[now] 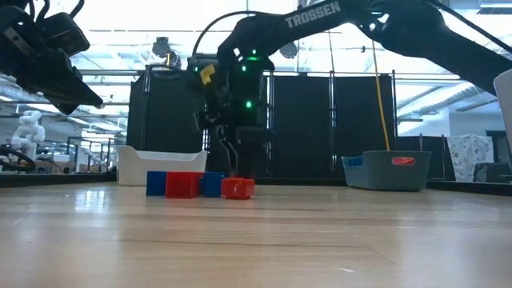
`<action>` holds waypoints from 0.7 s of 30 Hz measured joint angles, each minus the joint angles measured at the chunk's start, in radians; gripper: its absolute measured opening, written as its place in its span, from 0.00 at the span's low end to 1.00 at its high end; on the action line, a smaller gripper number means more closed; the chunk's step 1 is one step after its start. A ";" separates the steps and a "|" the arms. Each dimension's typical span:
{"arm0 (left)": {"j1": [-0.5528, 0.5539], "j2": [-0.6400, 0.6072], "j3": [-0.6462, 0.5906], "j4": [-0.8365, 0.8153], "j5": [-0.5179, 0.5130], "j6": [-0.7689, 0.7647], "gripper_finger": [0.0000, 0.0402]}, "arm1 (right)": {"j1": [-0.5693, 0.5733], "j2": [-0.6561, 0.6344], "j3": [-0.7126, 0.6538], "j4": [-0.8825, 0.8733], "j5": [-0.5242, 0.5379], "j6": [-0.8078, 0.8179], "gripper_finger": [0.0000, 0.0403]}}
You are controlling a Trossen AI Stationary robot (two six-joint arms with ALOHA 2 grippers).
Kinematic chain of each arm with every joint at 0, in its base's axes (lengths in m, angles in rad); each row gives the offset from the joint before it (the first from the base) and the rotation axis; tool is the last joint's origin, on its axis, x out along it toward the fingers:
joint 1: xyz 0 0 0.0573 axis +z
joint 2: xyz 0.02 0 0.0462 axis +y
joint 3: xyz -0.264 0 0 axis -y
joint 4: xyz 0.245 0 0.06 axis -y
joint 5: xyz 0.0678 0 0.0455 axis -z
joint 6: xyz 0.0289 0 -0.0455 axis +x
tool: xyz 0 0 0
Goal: Sort blocks by size
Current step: Put the small 4 stud red game piece into the white bin
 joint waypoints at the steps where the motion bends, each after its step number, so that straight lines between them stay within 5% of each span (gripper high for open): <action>1: 0.000 0.000 0.000 0.000 0.000 0.000 0.00 | 0.001 0.001 -0.014 0.006 0.001 -0.003 0.46; 6: 0.000 0.000 0.000 0.000 0.000 0.000 0.00 | 0.000 0.002 -0.042 0.042 0.010 0.019 0.41; 12: 0.000 0.000 0.000 0.000 0.000 0.000 0.00 | -0.004 0.001 -0.045 0.041 0.013 0.107 0.16; 17: 0.000 0.000 0.000 0.001 0.000 -0.001 0.00 | -0.004 0.001 -0.045 0.044 0.022 0.155 0.16; 21: 0.000 0.000 0.000 0.001 0.000 -0.001 0.00 | -0.001 0.000 -0.022 0.093 0.127 0.171 0.16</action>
